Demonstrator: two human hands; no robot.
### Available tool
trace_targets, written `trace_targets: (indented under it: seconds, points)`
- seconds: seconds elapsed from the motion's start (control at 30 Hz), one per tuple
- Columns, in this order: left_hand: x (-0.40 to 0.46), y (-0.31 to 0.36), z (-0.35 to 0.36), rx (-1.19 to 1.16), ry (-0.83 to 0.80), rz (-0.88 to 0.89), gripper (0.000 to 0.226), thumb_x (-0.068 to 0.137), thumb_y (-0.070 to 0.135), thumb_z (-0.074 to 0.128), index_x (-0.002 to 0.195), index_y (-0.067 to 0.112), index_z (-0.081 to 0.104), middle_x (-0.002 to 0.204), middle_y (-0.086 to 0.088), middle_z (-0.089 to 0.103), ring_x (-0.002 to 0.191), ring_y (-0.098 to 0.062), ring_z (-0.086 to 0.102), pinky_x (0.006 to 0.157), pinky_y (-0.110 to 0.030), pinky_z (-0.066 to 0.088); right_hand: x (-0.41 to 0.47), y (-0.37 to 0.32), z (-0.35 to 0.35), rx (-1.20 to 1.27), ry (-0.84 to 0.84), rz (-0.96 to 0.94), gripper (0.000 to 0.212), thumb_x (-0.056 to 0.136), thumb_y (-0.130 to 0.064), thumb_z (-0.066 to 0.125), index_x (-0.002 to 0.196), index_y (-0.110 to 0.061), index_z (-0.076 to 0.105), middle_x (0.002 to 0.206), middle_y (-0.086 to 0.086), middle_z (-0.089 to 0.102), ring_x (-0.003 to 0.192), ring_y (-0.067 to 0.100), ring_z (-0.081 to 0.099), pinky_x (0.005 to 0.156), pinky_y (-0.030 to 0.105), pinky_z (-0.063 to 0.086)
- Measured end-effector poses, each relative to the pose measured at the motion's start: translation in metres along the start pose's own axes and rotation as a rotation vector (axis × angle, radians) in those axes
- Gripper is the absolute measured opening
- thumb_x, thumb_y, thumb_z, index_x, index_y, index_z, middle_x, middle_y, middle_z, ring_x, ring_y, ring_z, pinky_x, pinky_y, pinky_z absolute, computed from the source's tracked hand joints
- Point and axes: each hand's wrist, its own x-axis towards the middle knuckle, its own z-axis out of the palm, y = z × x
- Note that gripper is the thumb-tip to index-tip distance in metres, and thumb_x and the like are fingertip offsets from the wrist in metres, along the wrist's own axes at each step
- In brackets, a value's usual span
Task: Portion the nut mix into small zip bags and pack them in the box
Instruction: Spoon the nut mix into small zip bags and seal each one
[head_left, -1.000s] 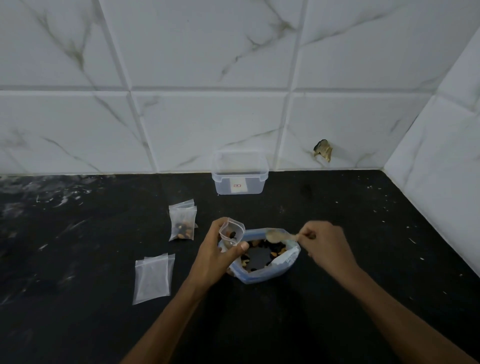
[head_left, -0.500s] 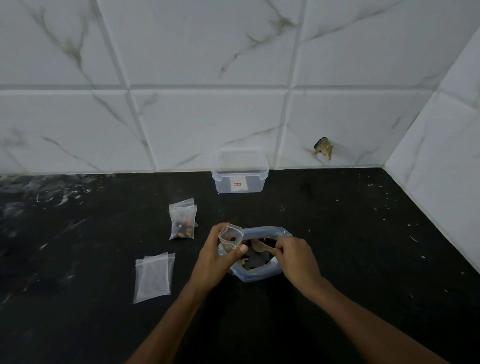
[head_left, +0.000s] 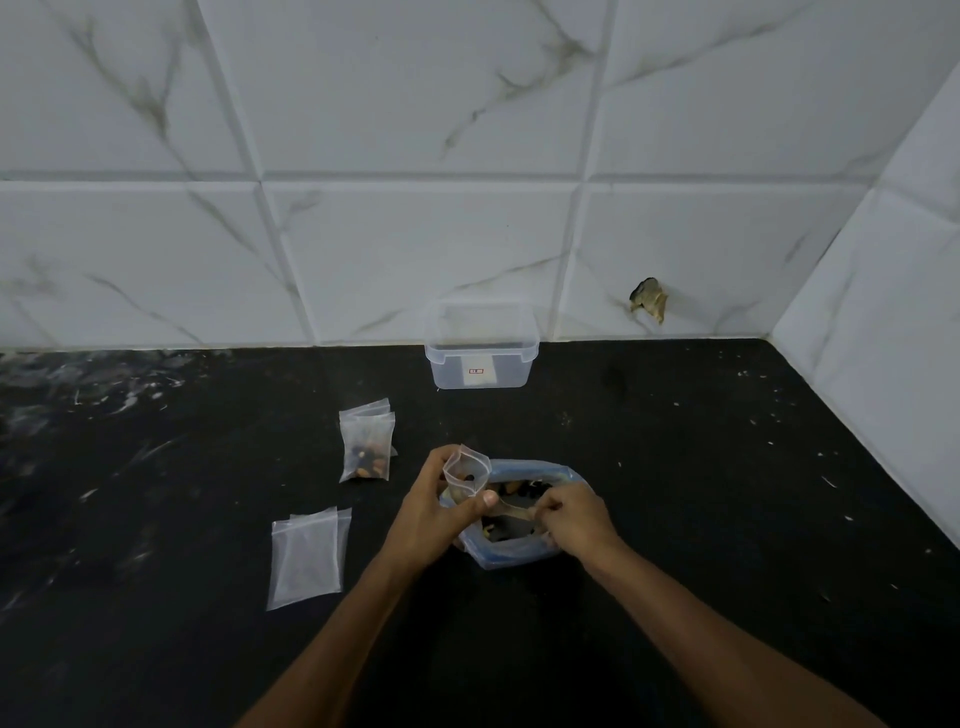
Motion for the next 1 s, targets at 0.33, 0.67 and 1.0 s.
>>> trace_targets:
  seconds: [0.33,0.67,1.0]
  points:
    - [-0.001,0.001,-0.005,0.003,0.032,-0.018,0.057,0.072,0.052,0.076,0.121,0.046,0.047,0.121,0.013,0.060,0.113,-0.006,0.059,0.093,-0.032,0.051,-0.008,0.012,-0.032,0.264,-0.057,0.144,0.008,0.092,-0.011,0.061,0.092,-0.011,0.069,0.087,0.008,0.070,0.059,0.008,0.055,0.048,0.018,0.040]
    - [-0.001,0.018,0.003,0.109,0.108,0.064,0.049,0.080,0.035,0.079,0.115,0.049,0.047,0.113,0.020,0.062,0.104,0.005,0.060,0.083,-0.018,0.049,-0.036,-0.008,-0.090,0.422,-0.037,0.037,0.011,0.091,-0.012,0.063,0.089,-0.008,0.073,0.076,0.005,0.069,0.055,0.007,0.050,0.049,0.019,0.039]
    - [0.011,0.035,0.021,0.155,0.159,0.099,0.047,0.081,0.035,0.077,0.113,0.044,0.045,0.110,0.020,0.058,0.104,0.003,0.055,0.076,-0.014,0.041,-0.065,-0.053,-0.099,0.098,0.181,-0.255,0.010,0.091,-0.018,0.063,0.086,-0.017,0.072,0.076,-0.001,0.070,0.052,0.002,0.055,0.052,0.015,0.043]
